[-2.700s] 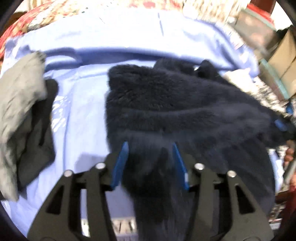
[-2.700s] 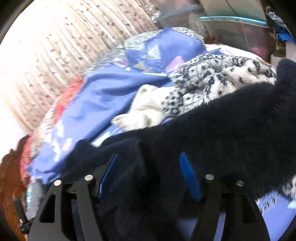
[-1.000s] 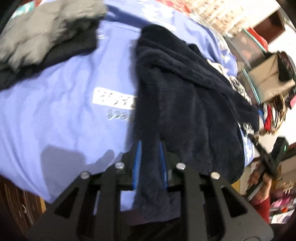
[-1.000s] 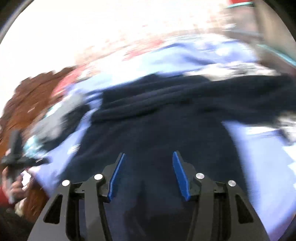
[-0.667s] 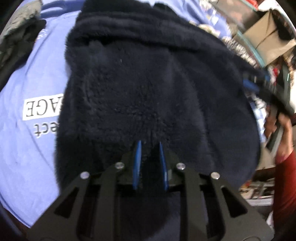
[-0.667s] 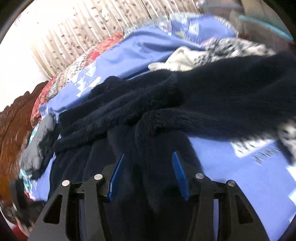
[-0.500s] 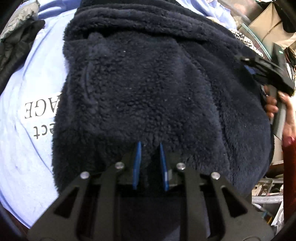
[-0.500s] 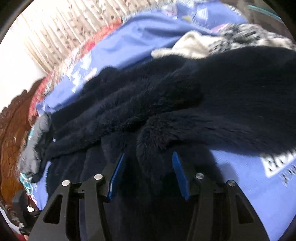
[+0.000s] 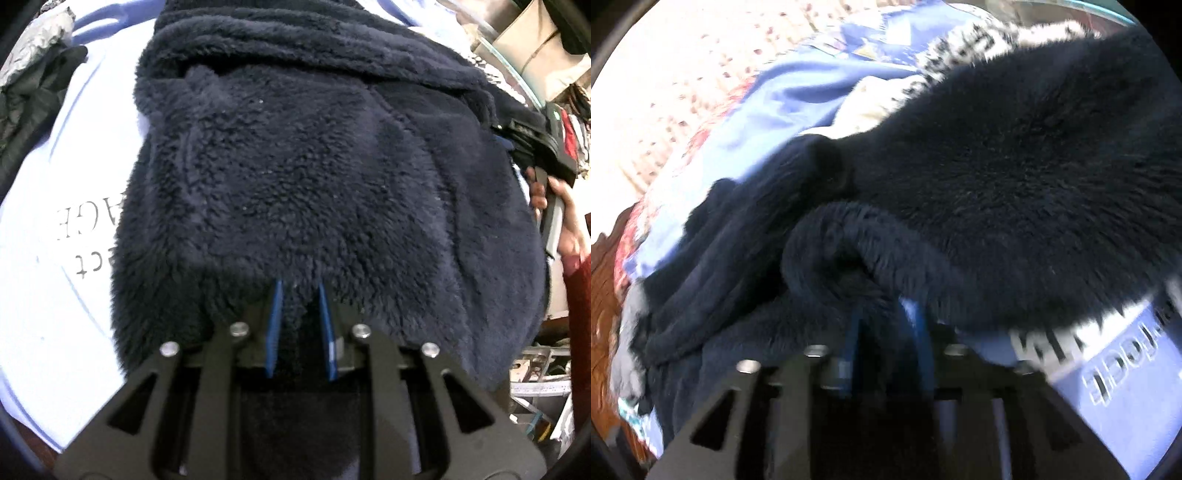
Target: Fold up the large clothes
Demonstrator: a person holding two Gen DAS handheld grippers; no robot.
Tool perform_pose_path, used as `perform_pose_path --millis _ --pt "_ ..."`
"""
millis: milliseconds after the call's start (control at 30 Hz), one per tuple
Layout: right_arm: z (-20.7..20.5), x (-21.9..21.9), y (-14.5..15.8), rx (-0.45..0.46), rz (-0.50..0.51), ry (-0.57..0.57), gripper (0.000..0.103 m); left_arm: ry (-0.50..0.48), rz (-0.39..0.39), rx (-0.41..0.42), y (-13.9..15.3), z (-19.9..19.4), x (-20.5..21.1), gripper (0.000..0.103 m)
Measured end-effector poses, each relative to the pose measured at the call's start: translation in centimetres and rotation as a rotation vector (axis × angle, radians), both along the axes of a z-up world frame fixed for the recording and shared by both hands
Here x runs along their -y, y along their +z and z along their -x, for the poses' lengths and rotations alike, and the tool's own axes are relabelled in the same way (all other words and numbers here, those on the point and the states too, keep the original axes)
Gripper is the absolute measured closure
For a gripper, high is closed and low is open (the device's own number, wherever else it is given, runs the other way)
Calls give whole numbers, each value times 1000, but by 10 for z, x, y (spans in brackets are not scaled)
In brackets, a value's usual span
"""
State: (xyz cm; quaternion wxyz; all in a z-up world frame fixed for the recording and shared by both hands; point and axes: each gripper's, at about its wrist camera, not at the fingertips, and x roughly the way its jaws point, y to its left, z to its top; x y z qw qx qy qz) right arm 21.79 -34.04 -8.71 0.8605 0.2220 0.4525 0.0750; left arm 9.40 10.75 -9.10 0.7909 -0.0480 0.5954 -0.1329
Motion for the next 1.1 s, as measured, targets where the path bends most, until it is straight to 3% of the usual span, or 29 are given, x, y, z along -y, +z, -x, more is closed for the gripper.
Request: perform_pose_path --millis 100,167,267,433,533,567,600,633,667,733,833,933,1033,1100 --pt "59 19 25 76 -10 30 34 -14 10 56 26 18 -12 67" --pt "106 30 34 107 24 26 28 1 -5 95 39 36 -27 48" --pt "162 37 28 94 48 21 25 67 -15 72 40 62 -54 31" --pt "208 5 7 43 96 45 23 159 150 -62 19 92 -78 27" --pt "213 -20 -7 -6 91 85 23 164 170 -110 3 99 -73 24" --pt "214 -25 -8 -12 96 97 38 149 183 -126 -1 102 -70 24" --pt "217 -31 -7 -15 115 112 61 129 192 -137 -4 104 -65 24" --pt "218 -37 -2 -13 140 118 67 118 189 -139 -5 105 -63 27" --pt "222 -39 6 -5 147 119 69 102 193 -137 -4 106 -61 61" --pt "234 -38 28 35 87 115 71 85 196 -141 -1 104 -55 84" --pt "262 -26 63 124 -153 109 72 101 237 -111 21 108 -69 89" --pt "278 -19 65 104 -198 99 72 85 195 -44 52 120 -83 90" --pt "277 -7 10 -51 -157 28 72 92 171 -93 42 126 -92 90" --pt "272 6 -41 -144 -256 -61 72 107 154 -150 16 123 -82 90"
